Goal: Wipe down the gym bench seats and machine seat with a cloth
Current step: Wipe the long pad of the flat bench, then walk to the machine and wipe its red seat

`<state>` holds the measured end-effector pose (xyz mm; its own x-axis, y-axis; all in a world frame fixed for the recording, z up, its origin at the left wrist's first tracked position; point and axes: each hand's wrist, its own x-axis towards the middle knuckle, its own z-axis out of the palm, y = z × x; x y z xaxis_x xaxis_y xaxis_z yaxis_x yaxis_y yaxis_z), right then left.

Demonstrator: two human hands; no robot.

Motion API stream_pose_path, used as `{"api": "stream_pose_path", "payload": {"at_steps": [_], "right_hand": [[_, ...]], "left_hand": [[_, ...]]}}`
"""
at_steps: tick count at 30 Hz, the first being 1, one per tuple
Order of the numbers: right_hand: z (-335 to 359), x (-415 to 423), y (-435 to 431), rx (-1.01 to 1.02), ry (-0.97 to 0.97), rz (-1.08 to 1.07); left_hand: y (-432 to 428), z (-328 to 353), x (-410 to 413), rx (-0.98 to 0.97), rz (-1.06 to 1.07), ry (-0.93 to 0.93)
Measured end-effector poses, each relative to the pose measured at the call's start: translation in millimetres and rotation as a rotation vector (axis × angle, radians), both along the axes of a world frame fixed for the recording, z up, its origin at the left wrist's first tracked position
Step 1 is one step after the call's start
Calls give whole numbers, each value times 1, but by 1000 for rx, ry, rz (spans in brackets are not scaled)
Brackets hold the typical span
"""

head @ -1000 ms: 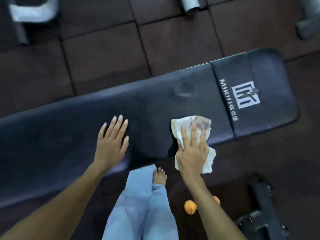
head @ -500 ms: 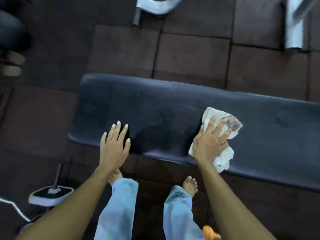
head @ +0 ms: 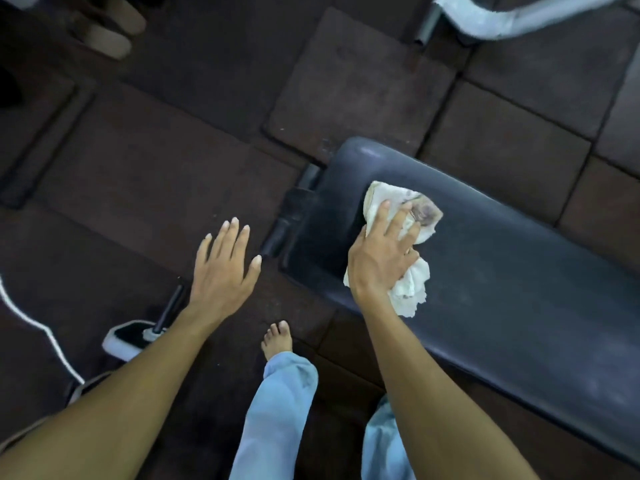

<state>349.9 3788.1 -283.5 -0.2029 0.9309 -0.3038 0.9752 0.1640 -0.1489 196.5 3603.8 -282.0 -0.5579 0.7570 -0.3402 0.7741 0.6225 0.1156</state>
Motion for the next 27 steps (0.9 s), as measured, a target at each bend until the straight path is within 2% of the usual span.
{"api": "stream_pose_path", "payload": {"at_steps": [3,7,12,14,17,21,25,27], "right_hand": [[13,-52,-23,-57,-36,111],[53,-109,-53,-118,94,239],[132,-181,-61,-173,338,116],[170,-210,-47,-175,346,157],[227,-249,-12,-78,345,290],[295,-291,45,43,360,361],[336,-324,108,175,310,383],[343,-341,140,208,320,319]], "left_hand": [[-25,18,-39,6,88,-23],[-42,67,-83,14,148,-98],[-31,158,-142,64,118,-96],[-19,203,-170,108,151,-63],[5,263,-209,153,168,-6],[56,328,-255,214,172,22],[131,363,-308,255,63,21],[177,371,-336,261,-17,24]]}}
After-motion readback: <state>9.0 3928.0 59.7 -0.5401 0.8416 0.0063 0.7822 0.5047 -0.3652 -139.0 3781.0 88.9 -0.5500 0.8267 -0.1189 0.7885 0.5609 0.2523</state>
